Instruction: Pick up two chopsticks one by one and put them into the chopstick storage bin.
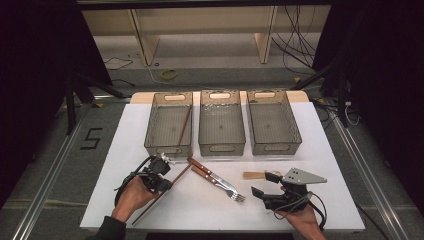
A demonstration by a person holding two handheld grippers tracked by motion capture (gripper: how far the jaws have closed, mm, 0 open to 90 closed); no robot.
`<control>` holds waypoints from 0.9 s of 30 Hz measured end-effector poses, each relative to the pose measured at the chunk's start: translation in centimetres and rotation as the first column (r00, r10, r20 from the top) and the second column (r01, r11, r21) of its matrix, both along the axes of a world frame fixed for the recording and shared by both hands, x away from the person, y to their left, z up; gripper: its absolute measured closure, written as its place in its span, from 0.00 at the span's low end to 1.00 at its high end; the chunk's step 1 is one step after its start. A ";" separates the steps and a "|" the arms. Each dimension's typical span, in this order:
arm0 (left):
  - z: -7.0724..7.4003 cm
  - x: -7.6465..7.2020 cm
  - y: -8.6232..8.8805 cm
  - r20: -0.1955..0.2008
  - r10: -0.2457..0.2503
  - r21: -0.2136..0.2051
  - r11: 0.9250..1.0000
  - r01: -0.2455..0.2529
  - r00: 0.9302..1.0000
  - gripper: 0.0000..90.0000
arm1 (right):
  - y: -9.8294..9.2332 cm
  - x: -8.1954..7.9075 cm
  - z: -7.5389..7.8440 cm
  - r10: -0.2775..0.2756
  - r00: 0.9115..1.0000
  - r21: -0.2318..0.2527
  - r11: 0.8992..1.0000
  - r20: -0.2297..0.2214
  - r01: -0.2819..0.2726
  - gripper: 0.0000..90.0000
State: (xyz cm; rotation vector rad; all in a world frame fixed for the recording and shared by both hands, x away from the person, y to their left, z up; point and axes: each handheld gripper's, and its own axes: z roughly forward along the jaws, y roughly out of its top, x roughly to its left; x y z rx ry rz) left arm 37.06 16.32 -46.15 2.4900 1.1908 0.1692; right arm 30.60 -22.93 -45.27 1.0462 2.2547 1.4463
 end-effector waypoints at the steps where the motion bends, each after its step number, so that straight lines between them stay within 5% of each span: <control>1: 0.2 -0.1 0.0 0.005 -0.002 -0.004 1.000 0.002 1.000 0.93 | 0.0 0.0 0.0 0.000 1.000 0.001 1.000 0.000 0.000 0.30; 19: 3.8 0.4 0.4 0.070 -0.040 -0.116 0.992 0.048 0.997 0.93 | -0.1 0.1 0.0 -0.006 1.000 0.005 1.000 -0.006 0.006 0.30; 27: 6.3 2.0 0.3 0.125 -0.024 -0.159 0.986 0.044 0.992 0.93 | -0.1 0.2 -0.1 -0.007 1.000 0.005 1.000 -0.006 0.007 0.30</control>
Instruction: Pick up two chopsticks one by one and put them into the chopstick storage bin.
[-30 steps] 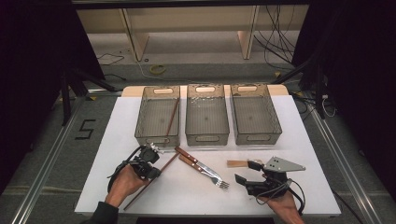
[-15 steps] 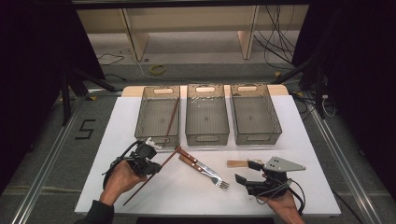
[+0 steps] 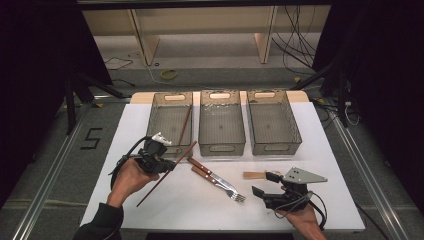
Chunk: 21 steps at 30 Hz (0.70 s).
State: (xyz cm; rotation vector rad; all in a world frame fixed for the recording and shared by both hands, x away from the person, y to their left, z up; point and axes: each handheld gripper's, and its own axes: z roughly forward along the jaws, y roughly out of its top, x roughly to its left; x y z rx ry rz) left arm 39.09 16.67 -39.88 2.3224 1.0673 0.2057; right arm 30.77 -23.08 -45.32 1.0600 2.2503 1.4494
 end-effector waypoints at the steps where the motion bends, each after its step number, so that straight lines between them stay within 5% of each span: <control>1: 0.4 0.3 0.0 0.007 -0.003 -0.003 1.000 0.003 1.000 0.93 | 0.0 0.0 0.0 0.000 1.000 0.000 1.000 0.000 0.000 0.30; 10: 4.0 3.1 0.0 0.087 0.029 -0.032 0.999 -0.027 0.996 0.93 | -0.1 0.0 0.0 -0.001 1.000 0.002 1.000 0.000 0.001 0.30; 21: 6.2 7.0 0.3 0.138 0.076 -0.046 0.996 -0.070 0.987 0.93 | -0.1 0.0 0.0 0.001 1.000 0.004 1.000 0.000 -0.001 0.30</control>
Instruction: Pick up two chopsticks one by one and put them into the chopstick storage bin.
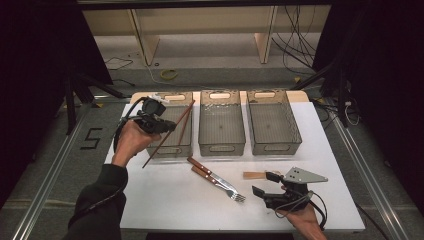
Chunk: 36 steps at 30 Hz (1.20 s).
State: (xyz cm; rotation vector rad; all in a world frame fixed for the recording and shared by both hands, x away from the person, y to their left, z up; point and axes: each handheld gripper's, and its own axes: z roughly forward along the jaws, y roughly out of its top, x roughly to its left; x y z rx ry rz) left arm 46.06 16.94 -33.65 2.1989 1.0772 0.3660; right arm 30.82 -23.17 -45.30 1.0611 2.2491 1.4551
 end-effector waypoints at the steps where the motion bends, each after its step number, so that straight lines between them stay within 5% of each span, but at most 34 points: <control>1: 0.1 0.4 0.0 0.002 0.002 0.001 1.000 -0.002 1.000 0.93 | 0.0 0.0 0.0 0.000 1.000 0.000 1.000 0.000 0.000 0.30; 17: 1.0 5.6 0.3 0.023 0.064 -0.004 0.998 -0.064 0.998 0.93 | -0.1 0.1 0.0 0.005 1.000 0.002 1.000 -0.003 -0.005 0.30; 27: -0.3 8.2 0.7 0.033 0.114 -0.037 0.993 -0.113 0.993 0.93 | -0.1 0.1 -0.1 0.009 1.000 0.005 1.000 -0.006 -0.009 0.30; 36: -1.8 9.0 1.7 0.040 0.164 -0.054 0.985 -0.162 0.986 0.93 | -0.1 0.1 -0.1 0.012 1.000 0.007 1.000 -0.008 -0.012 0.30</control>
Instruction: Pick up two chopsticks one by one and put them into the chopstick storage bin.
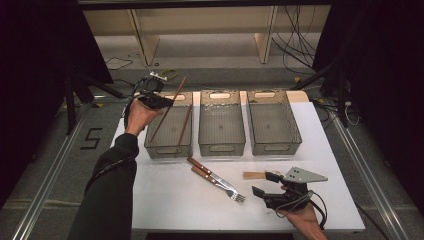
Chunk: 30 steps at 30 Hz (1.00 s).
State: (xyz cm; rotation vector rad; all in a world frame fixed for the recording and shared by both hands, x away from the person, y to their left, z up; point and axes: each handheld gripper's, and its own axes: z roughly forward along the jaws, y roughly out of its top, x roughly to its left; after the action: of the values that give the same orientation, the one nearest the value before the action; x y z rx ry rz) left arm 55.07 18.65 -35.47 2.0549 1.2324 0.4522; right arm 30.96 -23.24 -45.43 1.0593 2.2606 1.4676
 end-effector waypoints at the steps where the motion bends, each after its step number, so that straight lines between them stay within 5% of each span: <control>1: -0.2 0.0 0.1 0.005 0.002 0.000 1.000 -0.002 1.000 0.93 | 0.0 0.0 0.0 0.000 1.000 0.000 1.000 0.000 0.000 0.30; 30: -3.0 -0.1 0.2 0.003 0.022 -0.045 0.999 -0.021 1.000 0.93 | 0.0 0.0 0.0 0.002 1.000 -0.002 1.000 -0.001 -0.002 0.30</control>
State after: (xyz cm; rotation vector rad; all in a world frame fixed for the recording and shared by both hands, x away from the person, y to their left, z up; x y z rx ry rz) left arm 54.92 18.87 -38.47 2.0038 1.2527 0.4339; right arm 30.92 -23.19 -45.42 1.0573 2.2642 1.4652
